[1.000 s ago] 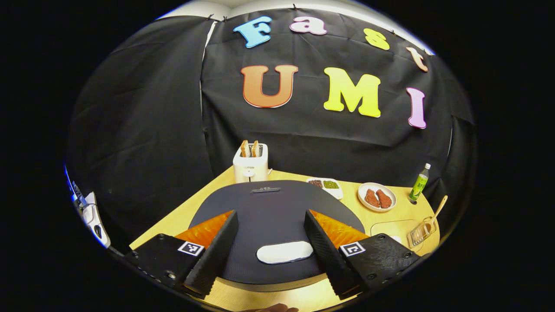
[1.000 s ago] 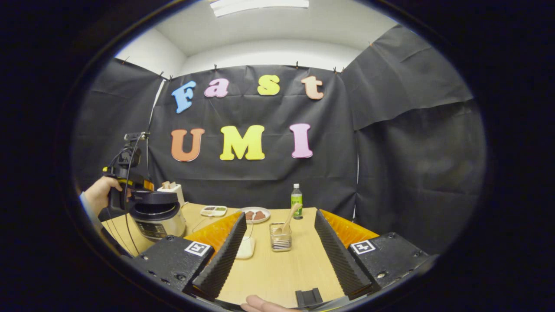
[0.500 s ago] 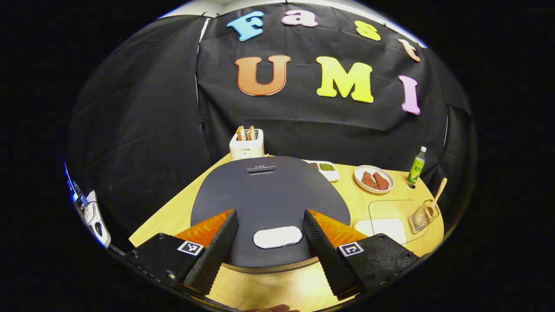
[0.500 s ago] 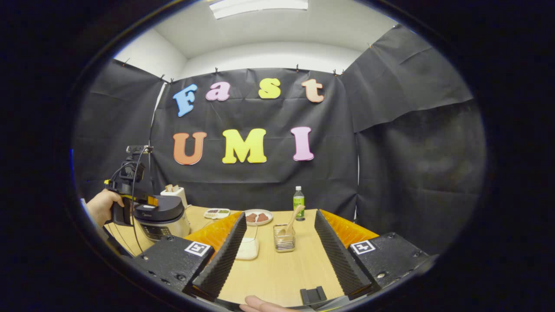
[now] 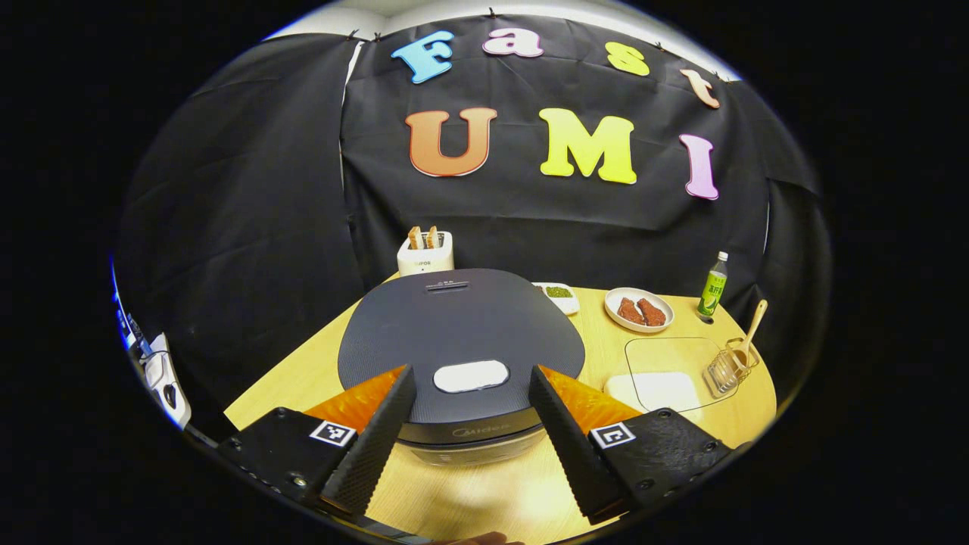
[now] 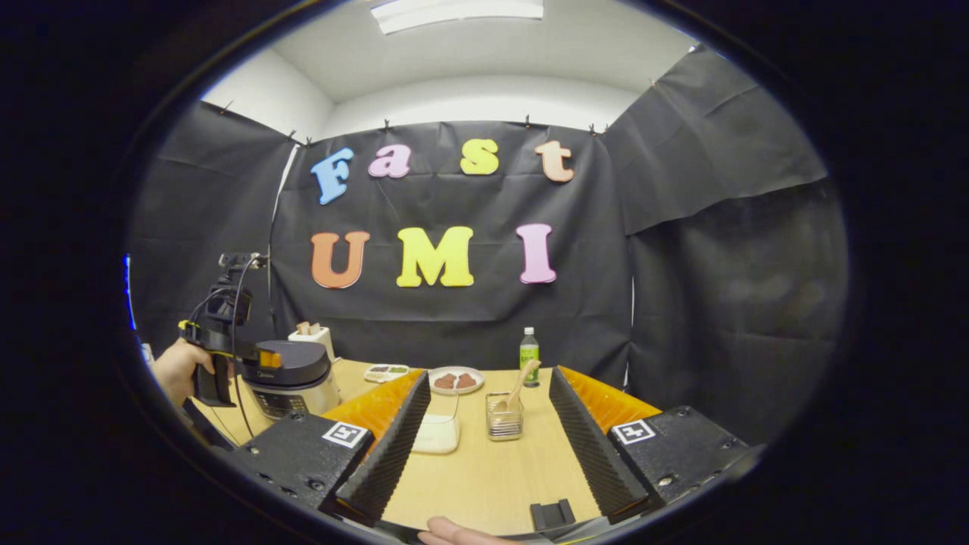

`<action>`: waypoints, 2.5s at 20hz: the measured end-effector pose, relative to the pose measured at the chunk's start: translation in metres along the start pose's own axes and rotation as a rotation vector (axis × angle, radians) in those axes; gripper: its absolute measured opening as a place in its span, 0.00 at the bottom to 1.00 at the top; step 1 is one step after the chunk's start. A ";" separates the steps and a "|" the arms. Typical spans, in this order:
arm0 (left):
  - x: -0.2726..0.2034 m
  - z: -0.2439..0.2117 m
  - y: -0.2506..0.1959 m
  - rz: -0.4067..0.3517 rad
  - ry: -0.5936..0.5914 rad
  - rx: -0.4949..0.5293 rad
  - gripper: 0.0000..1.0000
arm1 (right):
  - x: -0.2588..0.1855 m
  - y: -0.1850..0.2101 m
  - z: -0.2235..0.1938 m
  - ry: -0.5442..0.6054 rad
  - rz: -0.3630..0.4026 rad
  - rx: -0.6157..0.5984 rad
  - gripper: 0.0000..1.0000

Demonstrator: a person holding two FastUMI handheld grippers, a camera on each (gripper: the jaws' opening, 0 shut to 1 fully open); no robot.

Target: Close the left gripper, press the button to open the rice cooker; take a wooden spoon from the chopstick holder with the right hand, scoop a spoonful of rice and pour it into the rice cooker, then put the wooden spoon back into the chopstick holder.

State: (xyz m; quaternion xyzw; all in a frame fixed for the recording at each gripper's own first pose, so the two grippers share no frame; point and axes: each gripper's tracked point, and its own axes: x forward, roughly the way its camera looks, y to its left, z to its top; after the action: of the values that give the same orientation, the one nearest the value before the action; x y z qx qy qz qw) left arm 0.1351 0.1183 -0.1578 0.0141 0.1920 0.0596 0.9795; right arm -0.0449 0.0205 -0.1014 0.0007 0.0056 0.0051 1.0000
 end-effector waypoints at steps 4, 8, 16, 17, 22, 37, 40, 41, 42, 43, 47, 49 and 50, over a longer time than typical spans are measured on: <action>-0.002 0.001 0.001 0.010 -0.042 -0.017 0.98 | -0.002 0.007 -0.001 0.002 0.014 -0.010 1.00; -0.001 0.001 0.002 0.026 -0.104 -0.021 0.98 | -0.001 0.010 -0.002 0.005 0.018 -0.013 1.00; 0.001 0.001 0.001 0.066 -0.262 -0.027 0.98 | 0.003 0.012 -0.009 0.021 0.021 -0.016 1.00; 0.004 -0.001 0.002 0.065 -0.267 -0.046 0.98 | 0.003 0.013 -0.010 0.025 0.022 -0.015 1.00; 0.005 -0.002 0.000 0.066 -0.287 -0.042 1.00 | 0.003 0.014 -0.008 0.024 0.024 -0.008 1.00; -0.151 0.046 -0.038 -0.144 -0.421 0.051 0.94 | 0.001 0.057 0.002 0.017 0.059 -0.032 1.00; -0.184 0.038 -0.054 -0.186 -0.421 0.066 0.94 | -0.004 0.062 0.003 0.016 0.068 -0.042 1.00; -0.193 0.034 -0.056 -0.188 -0.421 0.071 0.94 | -0.007 0.062 0.005 0.011 0.067 -0.041 0.98; -0.201 0.030 -0.055 -0.185 -0.417 0.075 0.95 | -0.011 0.065 0.009 -0.003 0.074 -0.041 1.00; -0.207 0.025 -0.057 -0.190 -0.417 0.077 0.95 | -0.014 0.069 0.012 -0.013 0.084 -0.046 1.00; -0.227 0.001 -0.060 -0.208 -0.406 0.053 0.96 | -0.024 0.072 0.016 -0.040 0.101 -0.060 0.98; -0.237 -0.004 -0.059 -0.196 -0.423 0.063 0.96 | -0.028 0.072 0.016 -0.045 0.101 -0.065 1.00; -0.239 -0.007 -0.058 -0.188 -0.427 0.075 0.96 | -0.030 0.071 0.016 -0.048 0.102 -0.065 1.00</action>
State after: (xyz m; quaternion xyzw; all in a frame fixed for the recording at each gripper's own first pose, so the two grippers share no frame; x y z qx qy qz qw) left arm -0.0810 0.0315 -0.0776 0.0447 -0.0168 -0.0432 0.9979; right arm -0.0755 0.0914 -0.0845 -0.0314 -0.0184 0.0560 0.9978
